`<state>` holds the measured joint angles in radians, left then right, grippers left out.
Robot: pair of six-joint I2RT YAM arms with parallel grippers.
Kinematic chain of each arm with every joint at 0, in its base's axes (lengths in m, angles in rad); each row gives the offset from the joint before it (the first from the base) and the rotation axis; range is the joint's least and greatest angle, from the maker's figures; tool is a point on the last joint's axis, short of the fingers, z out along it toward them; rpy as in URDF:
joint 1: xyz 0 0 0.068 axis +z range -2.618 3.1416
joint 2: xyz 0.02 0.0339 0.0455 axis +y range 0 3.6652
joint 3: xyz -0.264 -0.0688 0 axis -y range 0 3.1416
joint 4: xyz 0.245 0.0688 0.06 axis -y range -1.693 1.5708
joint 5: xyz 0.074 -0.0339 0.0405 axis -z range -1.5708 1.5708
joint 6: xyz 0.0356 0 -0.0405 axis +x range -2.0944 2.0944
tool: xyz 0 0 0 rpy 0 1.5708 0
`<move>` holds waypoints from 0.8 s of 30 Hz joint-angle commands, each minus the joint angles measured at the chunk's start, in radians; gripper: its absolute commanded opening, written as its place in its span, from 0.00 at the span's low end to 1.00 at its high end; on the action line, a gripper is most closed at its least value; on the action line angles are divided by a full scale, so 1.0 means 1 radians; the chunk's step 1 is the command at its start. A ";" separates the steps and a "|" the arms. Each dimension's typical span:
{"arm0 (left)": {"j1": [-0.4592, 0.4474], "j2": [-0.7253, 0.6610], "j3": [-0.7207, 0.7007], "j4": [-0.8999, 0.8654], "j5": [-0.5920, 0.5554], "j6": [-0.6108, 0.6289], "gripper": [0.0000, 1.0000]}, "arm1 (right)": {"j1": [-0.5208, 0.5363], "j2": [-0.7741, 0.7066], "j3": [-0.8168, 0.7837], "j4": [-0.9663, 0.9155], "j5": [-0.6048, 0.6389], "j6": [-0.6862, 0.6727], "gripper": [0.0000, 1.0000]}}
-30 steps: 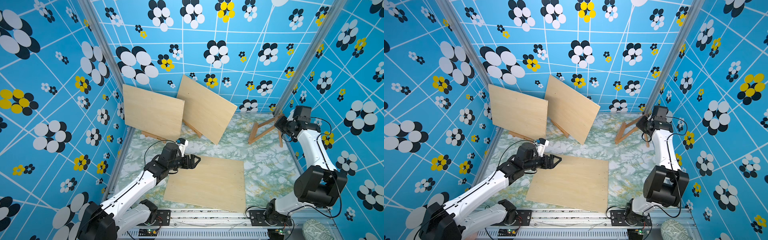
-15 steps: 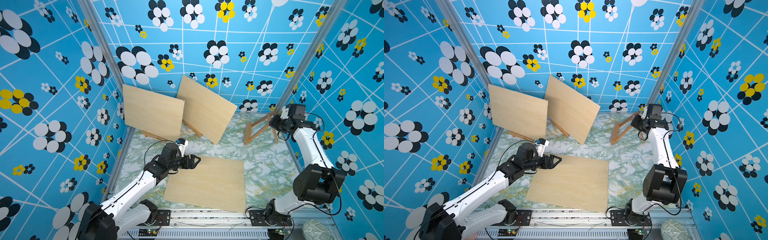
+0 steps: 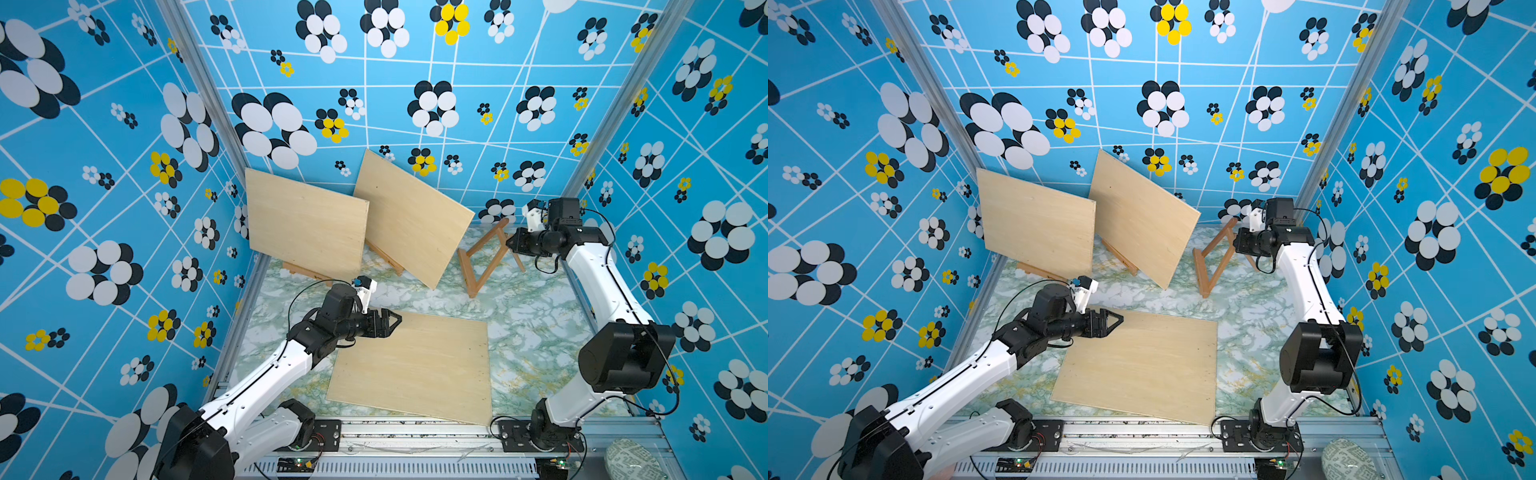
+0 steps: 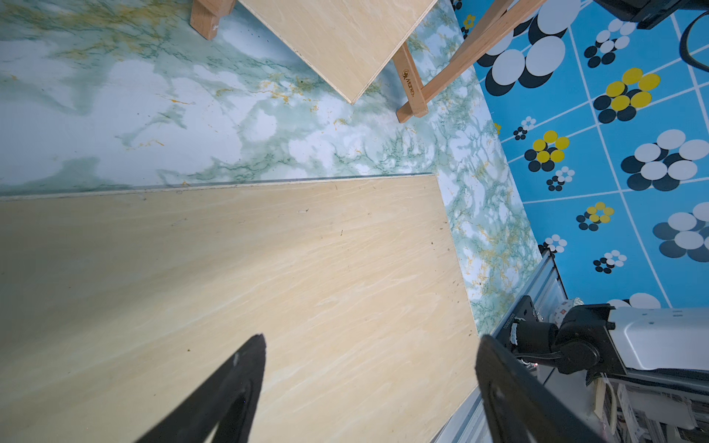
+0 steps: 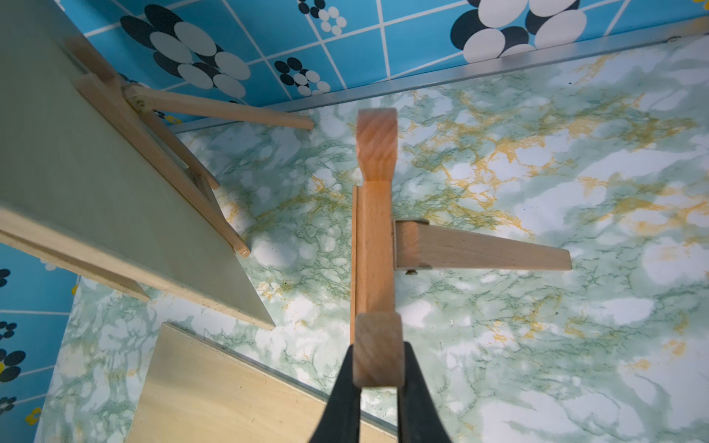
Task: Assemble the easel
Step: Move the easel to the center of the board.
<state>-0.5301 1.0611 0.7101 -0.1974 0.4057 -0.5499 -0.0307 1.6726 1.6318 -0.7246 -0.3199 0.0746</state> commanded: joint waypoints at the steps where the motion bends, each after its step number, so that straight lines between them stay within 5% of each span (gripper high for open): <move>1: 0.008 0.013 0.038 -0.024 0.022 0.019 0.88 | 0.028 0.037 -0.002 -0.098 0.004 -0.066 0.05; 5: 0.009 0.013 0.038 -0.017 0.024 0.007 0.88 | 0.029 0.044 -0.006 -0.104 0.076 -0.072 0.06; 10: 0.009 0.026 0.056 -0.027 0.025 0.013 0.88 | 0.028 0.049 -0.001 -0.102 0.081 -0.065 0.40; 15: 0.007 0.027 0.057 -0.022 0.023 0.008 0.88 | 0.028 0.026 -0.019 -0.080 0.078 -0.049 0.57; 24: 0.003 0.017 0.040 -0.010 0.016 -0.001 0.87 | 0.026 -0.217 -0.293 0.136 0.086 0.190 0.66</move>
<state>-0.5301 1.0851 0.7383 -0.2131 0.4160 -0.5510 -0.0086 1.5745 1.4349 -0.6945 -0.2501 0.1295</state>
